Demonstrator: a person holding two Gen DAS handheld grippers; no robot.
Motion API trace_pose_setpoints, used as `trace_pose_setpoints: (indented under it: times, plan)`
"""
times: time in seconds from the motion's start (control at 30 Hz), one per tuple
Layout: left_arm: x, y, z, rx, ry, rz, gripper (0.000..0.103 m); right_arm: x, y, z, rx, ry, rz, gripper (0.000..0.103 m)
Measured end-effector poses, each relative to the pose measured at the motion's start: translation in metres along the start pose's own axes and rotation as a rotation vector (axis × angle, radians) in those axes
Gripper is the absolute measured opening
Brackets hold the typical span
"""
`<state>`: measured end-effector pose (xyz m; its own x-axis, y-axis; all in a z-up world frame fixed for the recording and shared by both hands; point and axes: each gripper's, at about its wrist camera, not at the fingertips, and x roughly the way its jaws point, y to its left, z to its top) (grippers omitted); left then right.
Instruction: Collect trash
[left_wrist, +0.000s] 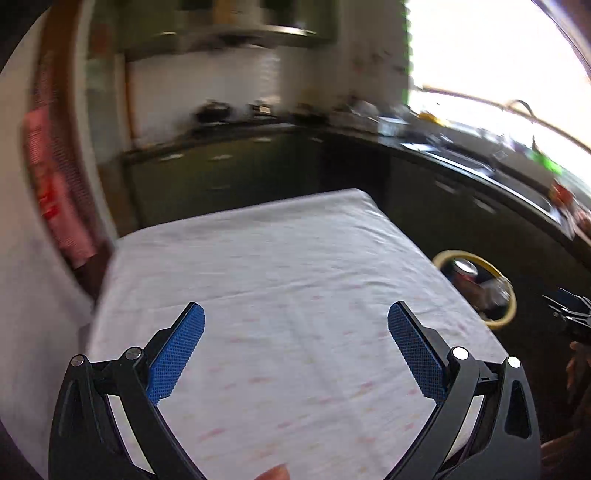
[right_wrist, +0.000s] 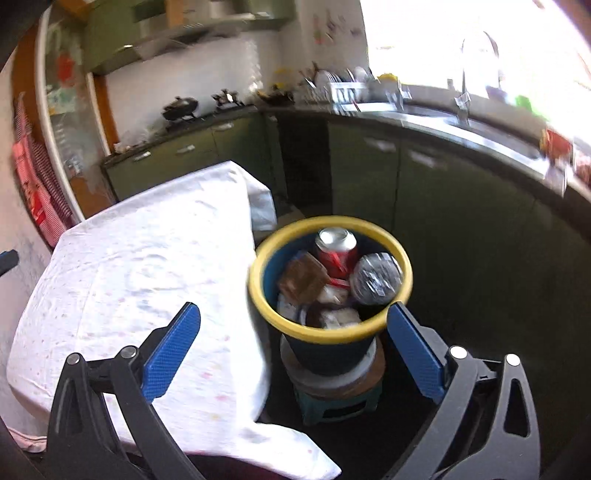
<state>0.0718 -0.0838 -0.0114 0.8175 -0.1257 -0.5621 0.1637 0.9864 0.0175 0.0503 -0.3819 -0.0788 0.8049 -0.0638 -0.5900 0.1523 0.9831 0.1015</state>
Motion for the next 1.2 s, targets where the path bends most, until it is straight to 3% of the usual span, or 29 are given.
trace_pose_setpoints:
  times: [0.2, 0.4, 0.63, 0.93, 1.2]
  plan:
    - [-0.065, 0.066, -0.024, -0.113, -0.059, 0.066, 0.098, -0.029, 0.042, 0.012, -0.073, -0.059, 0.024, 0.096]
    - [-0.107, 0.095, -0.055, -0.135, -0.097, 0.091, 0.098, -0.055, 0.068, 0.017, -0.122, -0.092, 0.052, 0.096]
    - [-0.13, 0.092, -0.069, -0.124, -0.144, 0.076, 0.098, -0.076, 0.082, 0.015, -0.144, -0.116, 0.051, 0.096]
    - [-0.139, 0.081, -0.062, -0.131, -0.171, 0.083, 0.098, -0.078, 0.081, 0.013, -0.132, -0.112, 0.057, 0.096]
    - [-0.131, 0.074, -0.057, -0.115, -0.145, 0.066, 0.098, -0.074, 0.077, 0.014, -0.116, -0.105, 0.052, 0.096]
